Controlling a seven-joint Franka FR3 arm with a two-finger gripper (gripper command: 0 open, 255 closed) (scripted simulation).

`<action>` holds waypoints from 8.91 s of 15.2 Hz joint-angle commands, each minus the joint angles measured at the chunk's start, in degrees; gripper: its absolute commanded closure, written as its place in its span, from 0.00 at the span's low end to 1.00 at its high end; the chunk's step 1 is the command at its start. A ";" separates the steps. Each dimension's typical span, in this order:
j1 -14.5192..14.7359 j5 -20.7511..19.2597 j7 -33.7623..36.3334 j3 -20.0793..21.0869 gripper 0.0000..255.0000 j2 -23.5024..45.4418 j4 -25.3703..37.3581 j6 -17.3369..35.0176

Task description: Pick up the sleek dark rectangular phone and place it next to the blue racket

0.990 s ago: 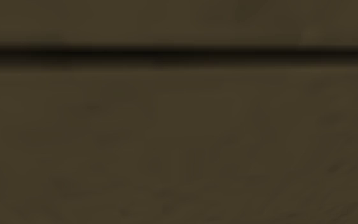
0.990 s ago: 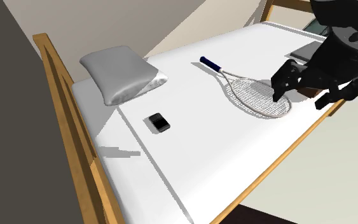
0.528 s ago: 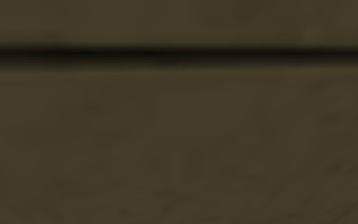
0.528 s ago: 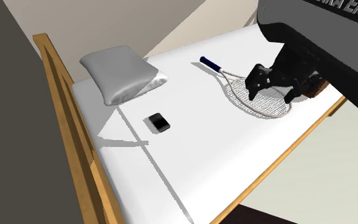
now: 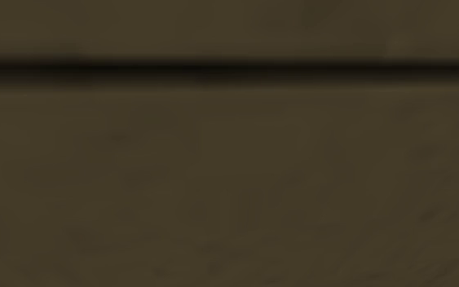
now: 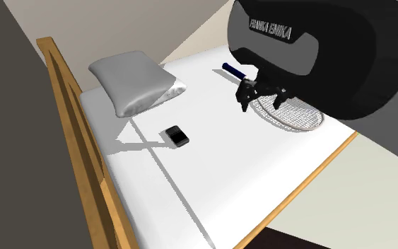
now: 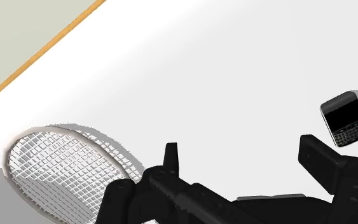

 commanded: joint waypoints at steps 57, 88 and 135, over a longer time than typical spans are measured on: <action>13.74 -15.66 -0.23 16.67 1.00 40.87 14.27 18.20; 4.01 -4.31 -25.51 7.48 1.00 18.98 2.46 10.87; -3.75 -5.72 -44.53 -4.66 0.00 22.23 -11.43 28.05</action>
